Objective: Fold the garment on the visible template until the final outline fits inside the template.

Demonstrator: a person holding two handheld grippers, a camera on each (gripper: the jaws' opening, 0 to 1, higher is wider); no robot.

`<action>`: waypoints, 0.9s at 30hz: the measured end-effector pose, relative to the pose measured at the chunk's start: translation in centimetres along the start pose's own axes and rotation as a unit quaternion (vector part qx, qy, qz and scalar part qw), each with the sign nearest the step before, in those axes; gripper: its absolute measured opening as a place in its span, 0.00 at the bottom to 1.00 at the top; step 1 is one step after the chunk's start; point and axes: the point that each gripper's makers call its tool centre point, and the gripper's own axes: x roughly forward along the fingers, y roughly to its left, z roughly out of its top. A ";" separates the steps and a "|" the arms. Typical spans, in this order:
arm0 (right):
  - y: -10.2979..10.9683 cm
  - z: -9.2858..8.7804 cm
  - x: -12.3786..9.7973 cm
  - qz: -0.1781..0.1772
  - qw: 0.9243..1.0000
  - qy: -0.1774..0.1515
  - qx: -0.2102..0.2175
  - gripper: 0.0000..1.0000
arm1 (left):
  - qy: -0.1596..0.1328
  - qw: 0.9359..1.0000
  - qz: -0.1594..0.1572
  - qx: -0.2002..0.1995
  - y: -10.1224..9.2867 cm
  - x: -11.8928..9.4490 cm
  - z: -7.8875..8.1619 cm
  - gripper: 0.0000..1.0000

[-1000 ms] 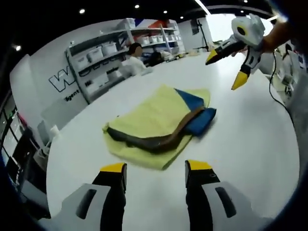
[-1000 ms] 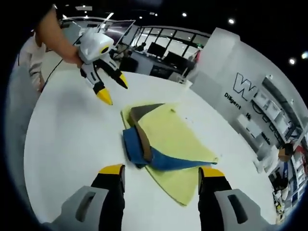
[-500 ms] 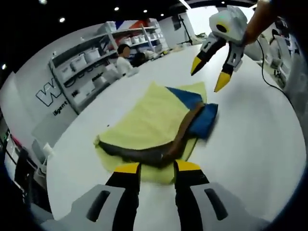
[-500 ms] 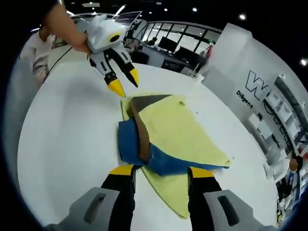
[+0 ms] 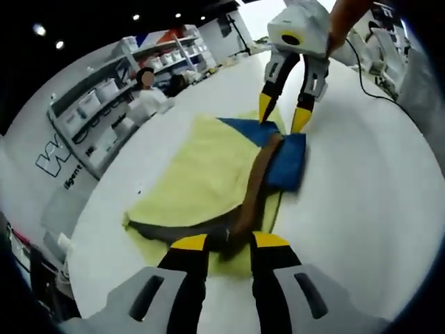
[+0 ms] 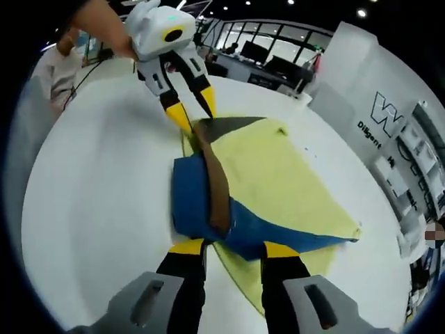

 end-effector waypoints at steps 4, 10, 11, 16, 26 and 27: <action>-0.1 -0.2 0.4 0.011 1.000 0.008 0.006 0.09 | 0.011 1.000 -0.019 0.016 -0.5 0.8 -0.4 0.29; -0.4 -0.2 1.0 0.022 1.000 0.010 0.016 0.02 | 0.011 1.000 -0.021 0.012 -0.4 1.4 -0.1 0.23; -0.4 -0.2 1.0 0.024 0.999 0.013 0.020 0.00 | 0.011 1.000 -0.021 0.010 -0.3 1.3 -0.1 0.19; -0.5 -0.2 0.2 0.015 1.000 0.013 0.023 0.00 | 0.012 1.000 -0.019 -0.020 -0.3 1.1 0.1 0.10; 1.5 -0.8 -0.9 0.042 0.998 0.028 0.048 0.00 | 0.028 0.998 -0.047 -0.021 -2.7 -0.1 0.0 0.09; 1.8 -0.8 -1.1 0.047 0.997 0.032 0.052 0.00 | 0.028 0.998 -0.049 -0.022 -2.9 -0.2 0.1 0.09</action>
